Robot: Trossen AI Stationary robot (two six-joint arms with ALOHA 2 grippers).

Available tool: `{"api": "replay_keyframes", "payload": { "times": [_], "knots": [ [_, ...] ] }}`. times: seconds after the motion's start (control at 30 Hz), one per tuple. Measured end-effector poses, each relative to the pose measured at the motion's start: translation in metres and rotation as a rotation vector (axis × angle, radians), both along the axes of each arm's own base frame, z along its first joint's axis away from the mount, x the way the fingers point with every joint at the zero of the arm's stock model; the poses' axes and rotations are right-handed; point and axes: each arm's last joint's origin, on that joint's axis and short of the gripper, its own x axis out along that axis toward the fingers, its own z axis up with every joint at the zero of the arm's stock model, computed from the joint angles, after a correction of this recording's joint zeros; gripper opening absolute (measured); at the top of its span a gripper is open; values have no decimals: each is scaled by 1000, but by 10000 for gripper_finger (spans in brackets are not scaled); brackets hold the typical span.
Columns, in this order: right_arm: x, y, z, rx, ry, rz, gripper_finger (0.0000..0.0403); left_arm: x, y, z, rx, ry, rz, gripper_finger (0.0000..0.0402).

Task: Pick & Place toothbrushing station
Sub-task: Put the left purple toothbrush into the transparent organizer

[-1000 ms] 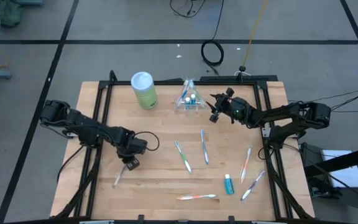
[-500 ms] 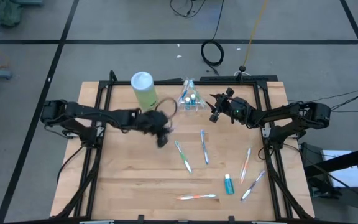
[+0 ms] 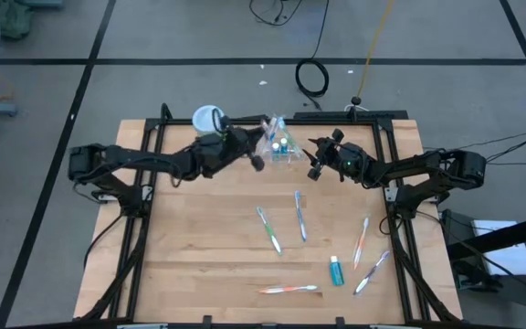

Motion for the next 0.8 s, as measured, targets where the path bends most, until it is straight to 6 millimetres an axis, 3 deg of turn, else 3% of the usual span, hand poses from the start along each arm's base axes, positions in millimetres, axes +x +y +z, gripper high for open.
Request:
{"api": "replay_keyframes", "payload": {
  "times": [0.37, 0.8],
  "knots": [
    [0, 0, 0, 4, -2, -1, 181, 18, 48, -61, -104, 60, 124, 8],
    [0, 0, 0, -2, 3, 2, 181, 20, 53, -74, -146, 96, 138, 18]
  ]
}}
